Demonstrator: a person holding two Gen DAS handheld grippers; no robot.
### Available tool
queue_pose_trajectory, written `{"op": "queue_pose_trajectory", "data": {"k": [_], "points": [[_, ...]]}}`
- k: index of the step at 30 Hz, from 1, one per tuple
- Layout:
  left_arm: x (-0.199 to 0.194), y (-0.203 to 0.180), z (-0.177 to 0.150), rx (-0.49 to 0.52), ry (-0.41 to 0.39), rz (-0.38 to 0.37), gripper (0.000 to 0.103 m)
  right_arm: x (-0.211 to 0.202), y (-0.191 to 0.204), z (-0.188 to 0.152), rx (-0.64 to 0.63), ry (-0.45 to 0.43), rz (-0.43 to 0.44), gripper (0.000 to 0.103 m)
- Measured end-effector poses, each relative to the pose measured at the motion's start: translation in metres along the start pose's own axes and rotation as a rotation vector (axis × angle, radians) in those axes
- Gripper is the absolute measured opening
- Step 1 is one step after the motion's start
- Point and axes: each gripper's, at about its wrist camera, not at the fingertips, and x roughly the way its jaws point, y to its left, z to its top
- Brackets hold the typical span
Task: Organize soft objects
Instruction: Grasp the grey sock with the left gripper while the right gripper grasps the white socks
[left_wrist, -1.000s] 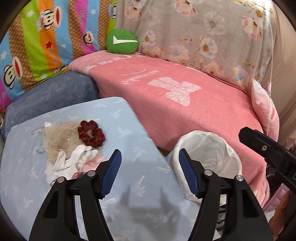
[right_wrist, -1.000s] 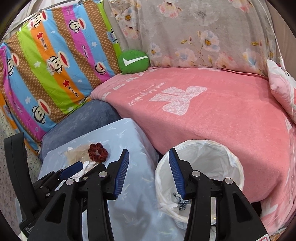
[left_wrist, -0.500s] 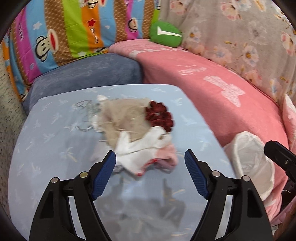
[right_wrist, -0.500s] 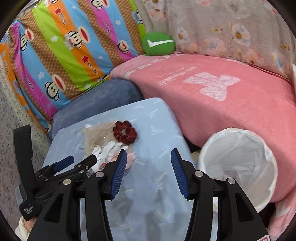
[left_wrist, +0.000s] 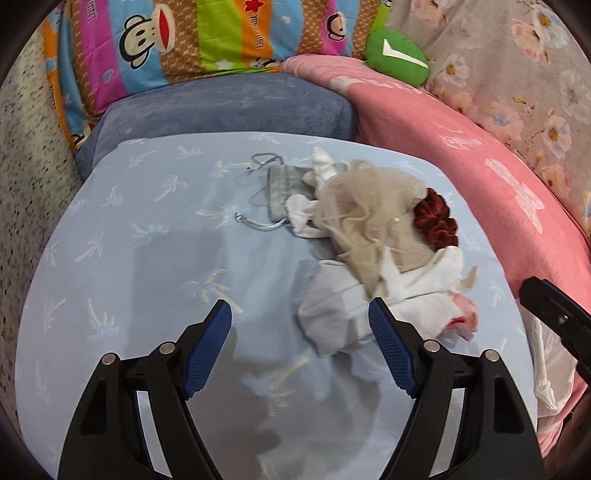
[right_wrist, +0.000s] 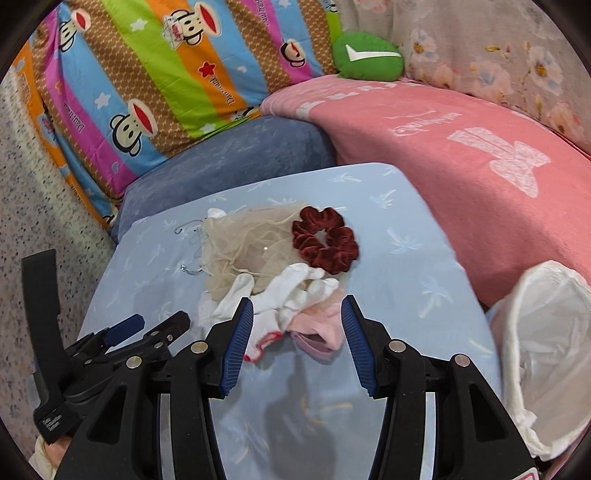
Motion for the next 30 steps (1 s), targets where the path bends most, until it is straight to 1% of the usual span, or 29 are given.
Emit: {"op": "queue_pose_trajectory", "data": {"k": [5, 11, 12, 13, 15, 16, 17, 20, 25, 27, 28, 29, 30], "points": [[0.011, 0.009, 0.002, -0.018, 0.023, -0.010, 0.073, 0.035, 0.005, 0.011, 0.005, 0.024, -0.010, 0.049], [0.024, 0.007, 0.004, -0.023, 0.047, -0.054, 0.073, 0.069, 0.006, 0.013, 0.006, 0.076, -0.020, 0.049], [0.026, 0.005, 0.003, -0.017, 0.051, -0.058, 0.073, 0.074, 0.005, 0.012, 0.002, 0.087, -0.019, 0.043], [0.028, 0.004, 0.003, -0.013, 0.053, -0.062, 0.073, 0.077, 0.005, 0.010, -0.001, 0.098, -0.018, 0.032], [0.031, 0.003, 0.003, -0.006, 0.056, -0.070, 0.073, 0.082, 0.004, 0.006, -0.005, 0.113, -0.021, 0.020], [0.033, 0.001, 0.003, -0.003, 0.059, -0.071, 0.073, 0.082, 0.004, 0.005, -0.003, 0.112, -0.020, 0.018], [0.034, 0.001, 0.003, -0.001, 0.060, -0.075, 0.073, 0.080, 0.003, 0.004, 0.002, 0.108, -0.017, 0.013], [0.037, 0.000, 0.004, -0.008, 0.067, -0.098, 0.073, 0.072, 0.002, 0.003, 0.007, 0.089, -0.010, 0.010], [0.039, -0.002, 0.004, -0.047, 0.091, -0.173, 0.059, 0.051, 0.002, 0.003, 0.016, 0.060, 0.019, 0.009], [0.039, -0.004, 0.003, -0.056, 0.098, -0.204, 0.049, 0.042, 0.003, 0.004, 0.014, 0.043, 0.022, 0.009], [0.039, -0.006, 0.002, -0.056, 0.100, -0.212, 0.046, 0.036, 0.003, 0.004, 0.013, 0.035, 0.023, 0.009], [0.039, -0.008, 0.002, -0.052, 0.102, -0.223, 0.039, 0.032, 0.003, 0.005, 0.015, 0.029, 0.026, 0.009], [0.038, -0.010, 0.002, -0.049, 0.102, -0.226, 0.037, 0.027, 0.002, 0.005, 0.018, 0.021, 0.029, 0.009]]}}
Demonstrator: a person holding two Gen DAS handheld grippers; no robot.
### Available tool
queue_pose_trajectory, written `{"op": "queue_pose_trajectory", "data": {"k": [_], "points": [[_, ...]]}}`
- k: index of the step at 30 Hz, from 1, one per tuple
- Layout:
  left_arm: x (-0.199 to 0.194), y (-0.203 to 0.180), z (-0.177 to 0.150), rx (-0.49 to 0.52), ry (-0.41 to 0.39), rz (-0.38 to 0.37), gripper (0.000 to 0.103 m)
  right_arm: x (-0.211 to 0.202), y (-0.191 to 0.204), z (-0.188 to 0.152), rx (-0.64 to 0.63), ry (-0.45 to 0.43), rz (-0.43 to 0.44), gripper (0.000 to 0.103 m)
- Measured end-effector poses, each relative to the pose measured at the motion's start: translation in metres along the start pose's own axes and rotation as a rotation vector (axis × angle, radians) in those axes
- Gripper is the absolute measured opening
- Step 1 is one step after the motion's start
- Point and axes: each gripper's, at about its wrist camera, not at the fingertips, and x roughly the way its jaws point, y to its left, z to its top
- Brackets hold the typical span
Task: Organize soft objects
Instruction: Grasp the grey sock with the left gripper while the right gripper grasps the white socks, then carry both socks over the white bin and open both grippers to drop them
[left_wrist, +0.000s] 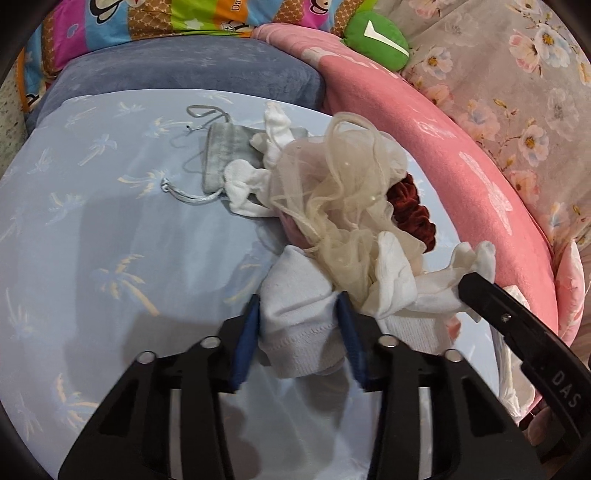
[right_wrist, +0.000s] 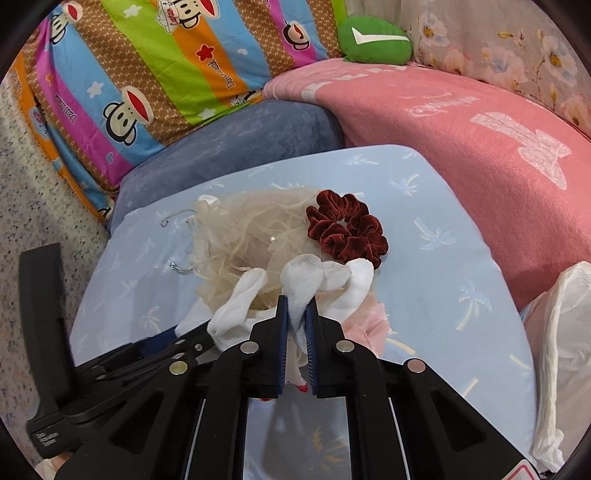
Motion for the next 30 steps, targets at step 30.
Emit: {"op": "queue_pose_trajectory", "data": {"k": [30], "points": [[-0.095, -0.137, 0.000, 0.246, -0.166, -0.139, 0.026, -0.211, -0.088, 0.023, 0.136, -0.364, -0.043, 0.009]]}}
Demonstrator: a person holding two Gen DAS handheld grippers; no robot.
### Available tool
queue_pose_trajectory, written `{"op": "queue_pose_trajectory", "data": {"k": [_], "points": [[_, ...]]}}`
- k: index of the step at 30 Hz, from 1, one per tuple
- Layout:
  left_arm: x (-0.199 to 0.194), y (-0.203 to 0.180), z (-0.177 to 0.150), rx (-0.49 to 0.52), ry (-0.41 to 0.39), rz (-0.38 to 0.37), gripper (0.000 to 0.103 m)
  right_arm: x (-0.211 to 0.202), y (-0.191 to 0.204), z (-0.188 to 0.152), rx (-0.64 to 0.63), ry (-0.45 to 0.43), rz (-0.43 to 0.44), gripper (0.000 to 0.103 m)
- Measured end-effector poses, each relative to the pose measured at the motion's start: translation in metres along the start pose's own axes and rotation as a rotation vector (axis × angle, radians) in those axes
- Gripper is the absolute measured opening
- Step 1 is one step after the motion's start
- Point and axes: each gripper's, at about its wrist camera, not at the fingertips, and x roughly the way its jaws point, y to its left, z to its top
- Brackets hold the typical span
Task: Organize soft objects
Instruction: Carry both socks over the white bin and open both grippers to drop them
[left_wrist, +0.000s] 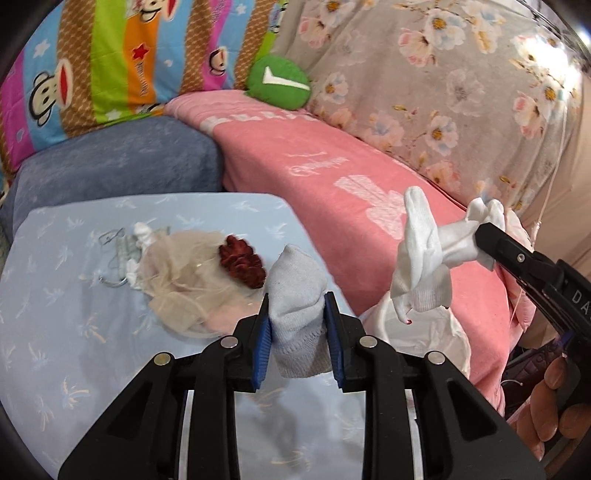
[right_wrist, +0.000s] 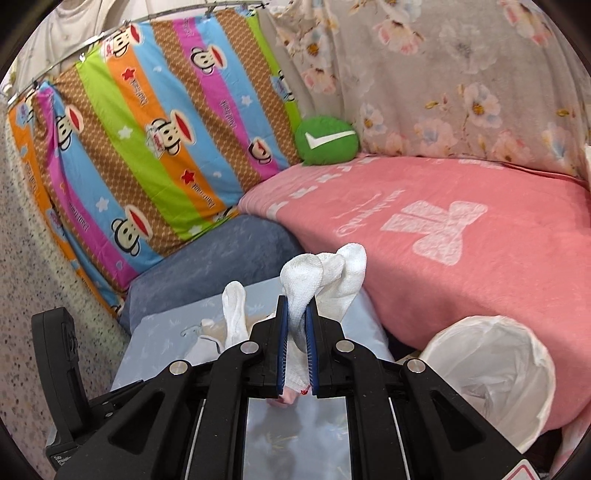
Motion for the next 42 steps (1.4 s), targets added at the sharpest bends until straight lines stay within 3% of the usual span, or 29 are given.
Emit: {"op": "queue_pose_trajectory", "data": {"k": [12, 25, 29, 32, 33, 42], "points": [[0.006, -0.093, 0.001, 0.159, -0.016, -0.102, 0.026, -0.060, -0.070, 0.016, 0.044, -0.084, -0.102, 0.009], [0.038, -0.166, -0.012, 0.275, 0.062, -0.186, 0.028, -0.083, -0.134, 0.018, 0.085, -0.096, -0.197, 0.010], [0.044, -0.180, -0.013, 0.283, 0.072, -0.198, 0.037, -0.084, -0.147, 0.020, 0.102, -0.096, -0.209, 0.015], [0.043, -0.186, -0.014, 0.287, 0.047, -0.182, 0.063, -0.084, -0.157, 0.019, 0.121, -0.094, -0.214, 0.018], [0.043, -0.188, -0.014, 0.291, 0.037, -0.175, 0.066, -0.085, -0.159, 0.019, 0.124, -0.098, -0.219, 0.023], [0.049, -0.191, -0.018, 0.307, 0.043, -0.130, 0.066, -0.088, -0.165, 0.014, 0.135, -0.094, -0.221, 0.030]]}}
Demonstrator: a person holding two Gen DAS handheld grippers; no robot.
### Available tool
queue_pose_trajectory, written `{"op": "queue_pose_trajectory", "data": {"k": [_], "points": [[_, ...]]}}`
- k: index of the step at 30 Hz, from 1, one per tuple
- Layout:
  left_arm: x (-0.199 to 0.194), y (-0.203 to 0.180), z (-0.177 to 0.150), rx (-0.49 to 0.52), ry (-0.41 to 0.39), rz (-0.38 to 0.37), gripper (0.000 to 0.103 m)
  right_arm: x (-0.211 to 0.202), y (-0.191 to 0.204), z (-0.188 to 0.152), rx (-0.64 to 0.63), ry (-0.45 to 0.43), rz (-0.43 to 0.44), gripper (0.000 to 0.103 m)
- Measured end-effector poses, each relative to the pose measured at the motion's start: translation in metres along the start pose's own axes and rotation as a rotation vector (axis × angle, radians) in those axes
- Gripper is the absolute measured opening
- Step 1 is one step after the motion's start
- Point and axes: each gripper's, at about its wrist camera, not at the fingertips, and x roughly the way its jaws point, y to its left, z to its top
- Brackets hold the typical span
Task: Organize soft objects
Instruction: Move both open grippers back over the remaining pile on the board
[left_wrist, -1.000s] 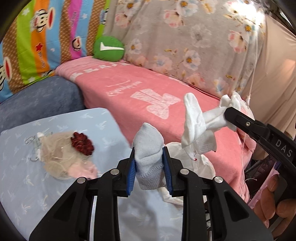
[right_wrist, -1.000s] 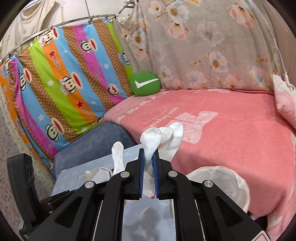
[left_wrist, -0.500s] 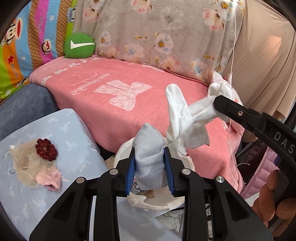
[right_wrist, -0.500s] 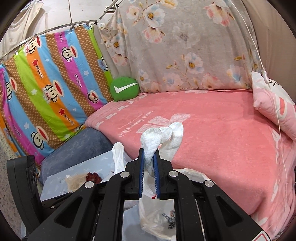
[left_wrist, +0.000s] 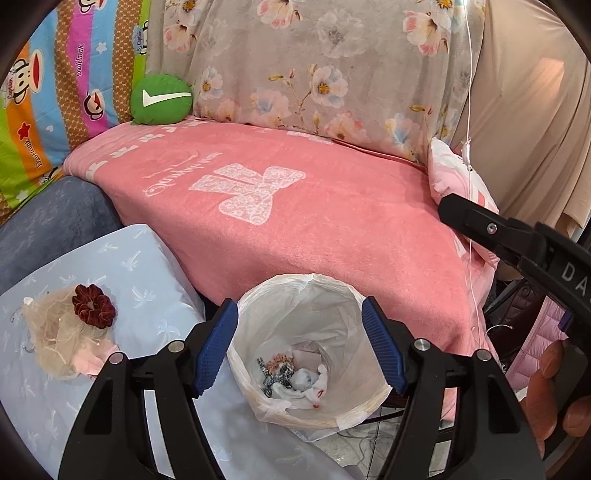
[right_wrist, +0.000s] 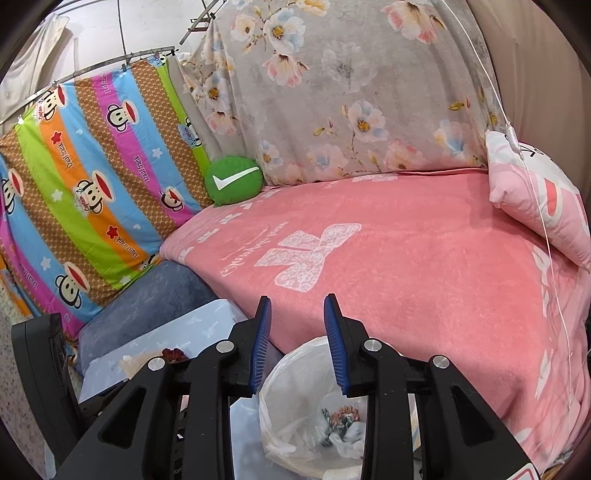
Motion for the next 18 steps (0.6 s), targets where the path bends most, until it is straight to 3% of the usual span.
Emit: {"op": "queue_pose_trajectory", "data": {"k": [18], "points": [[-0.014, 0.044, -0.012, -0.075, -0.013, 0.090, 0.066, 0.024, 0.037, -0.035, -0.039, 0.108, 0.045, 0.036]]}}
